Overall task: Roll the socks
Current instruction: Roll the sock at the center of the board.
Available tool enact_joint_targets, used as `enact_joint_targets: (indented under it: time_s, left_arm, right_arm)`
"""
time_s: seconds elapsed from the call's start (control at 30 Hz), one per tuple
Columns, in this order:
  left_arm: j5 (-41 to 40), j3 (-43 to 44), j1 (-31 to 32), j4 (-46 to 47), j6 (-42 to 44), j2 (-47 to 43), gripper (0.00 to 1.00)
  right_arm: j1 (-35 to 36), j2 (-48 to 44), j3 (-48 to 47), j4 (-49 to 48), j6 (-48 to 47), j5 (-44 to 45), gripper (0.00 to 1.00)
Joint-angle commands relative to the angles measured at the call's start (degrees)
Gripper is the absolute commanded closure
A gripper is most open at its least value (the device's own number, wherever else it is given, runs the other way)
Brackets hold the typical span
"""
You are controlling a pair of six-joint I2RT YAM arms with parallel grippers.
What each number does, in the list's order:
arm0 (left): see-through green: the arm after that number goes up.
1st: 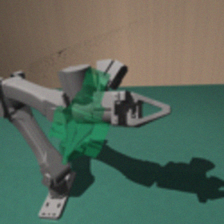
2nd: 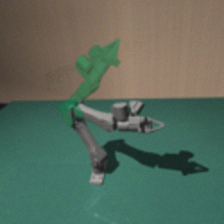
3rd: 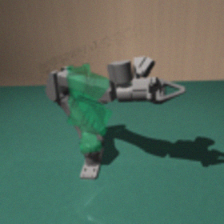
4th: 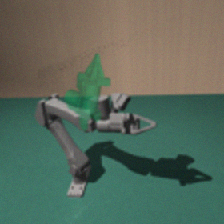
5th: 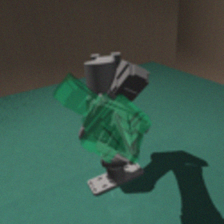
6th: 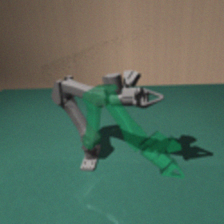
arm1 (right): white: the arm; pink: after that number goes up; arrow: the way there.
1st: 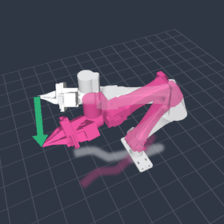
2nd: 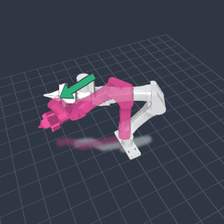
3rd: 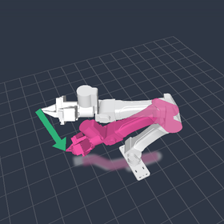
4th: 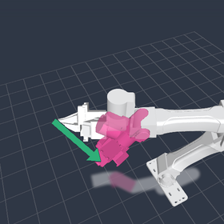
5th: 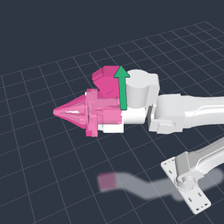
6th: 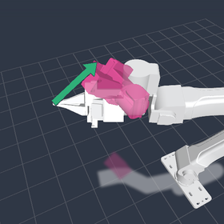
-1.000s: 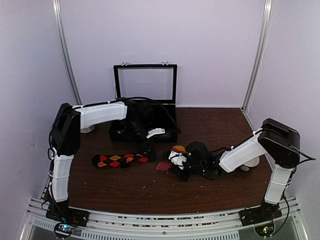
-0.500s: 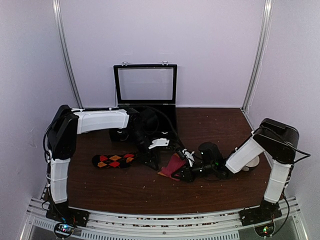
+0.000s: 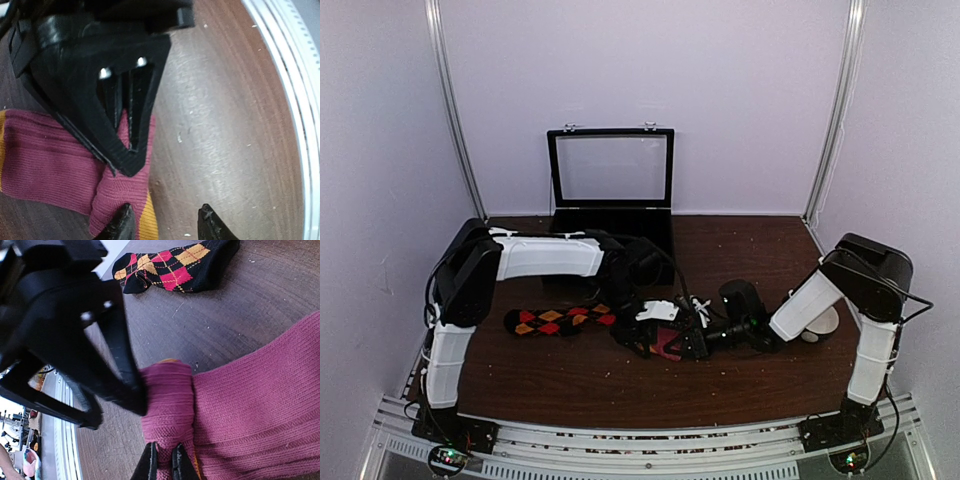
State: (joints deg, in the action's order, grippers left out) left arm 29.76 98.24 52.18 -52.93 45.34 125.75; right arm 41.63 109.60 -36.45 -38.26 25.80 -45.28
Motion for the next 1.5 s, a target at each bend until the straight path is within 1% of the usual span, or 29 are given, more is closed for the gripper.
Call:
enact_joint_targets:
  time_s: [0.0,0.23,0.47,0.5,0.57,0.63,0.7,0.73,0.87,0.97,1.03,1.07,1.23,1.33,1.47]
  left_arm:
    - [-4.89,1.94,0.2,3.83,1.02,1.13,0.54]
    - [-8.65,2.3,0.44,3.79,2.51,2.93,0.53]
    - [-11.93,3.85,0.71,1.63,3.28,5.95,0.53]
    - [-12.28,4.07,0.68,1.51,3.29,6.31,0.53]
    - [-12.31,5.2,0.73,-0.14,3.66,7.22,0.58]
    - [-12.0,6.68,0.75,-1.92,3.67,8.31,0.7]
    - [-11.04,7.75,0.74,-3.55,3.43,9.23,0.78]
    - [-10.44,8.13,0.65,-4.31,3.17,9.51,0.8]
    - [-8.32,9.74,0.47,-7.28,2.44,11.43,0.81]
    - [-7.39,11.45,0.4,-9.71,1.63,13.0,0.8]
    - [-5.92,13.43,0.06,-11.79,0.73,14.52,0.79]
    - [-5.22,14.74,-0.11,-13.07,0.33,15.35,0.8]
    - [-1.61,21.14,-1.0,-20.34,-0.92,19.14,0.83]
    - [0.39,22.4,-1.27,-23.97,-1.44,20.14,0.85]
    - [3.25,23.59,-1.71,-28.06,-2.87,21.31,0.85]
  right_arm:
    - [-0.77,4.52,2.25,15.51,-1.34,3.97,1.0]
    - [-0.84,4.3,0.71,18.85,-3.63,4.84,1.0]
    - [-0.85,4.28,0.06,18.58,-3.3,4.3,1.0]
    - [-0.86,4.28,0.02,18.46,-3.22,4.35,0.98]
    - [-0.94,4.03,0.16,17.91,-2.81,4.63,0.96]
    - [-0.86,3.07,1.11,15.65,-2.31,4.9,0.94]
    - [-0.85,0.87,3.06,12.66,-2.07,6.53,0.94]
    - [-0.77,0.15,4.26,10.61,-2.03,7.31,0.92]
    - [0.35,-4.32,8.56,4.99,-2.95,10.26,0.8]
    - [1.65,-6.37,10.85,2.44,-4.16,12.86,0.79]
    - [2.65,-7.78,12.86,-0.74,-4.4,14.47,0.73]
    - [3.1,-8.38,13.77,-2.31,-4.44,15.3,0.73]
    - [5.4,-12.26,18.69,-8.73,-6.28,19.34,0.69]
    - [9.03,-17.64,21.68,-8.61,-11.45,24.92,0.67]
    - [15.51,-24.86,21.94,-1.51,-19.98,33.76,0.67]
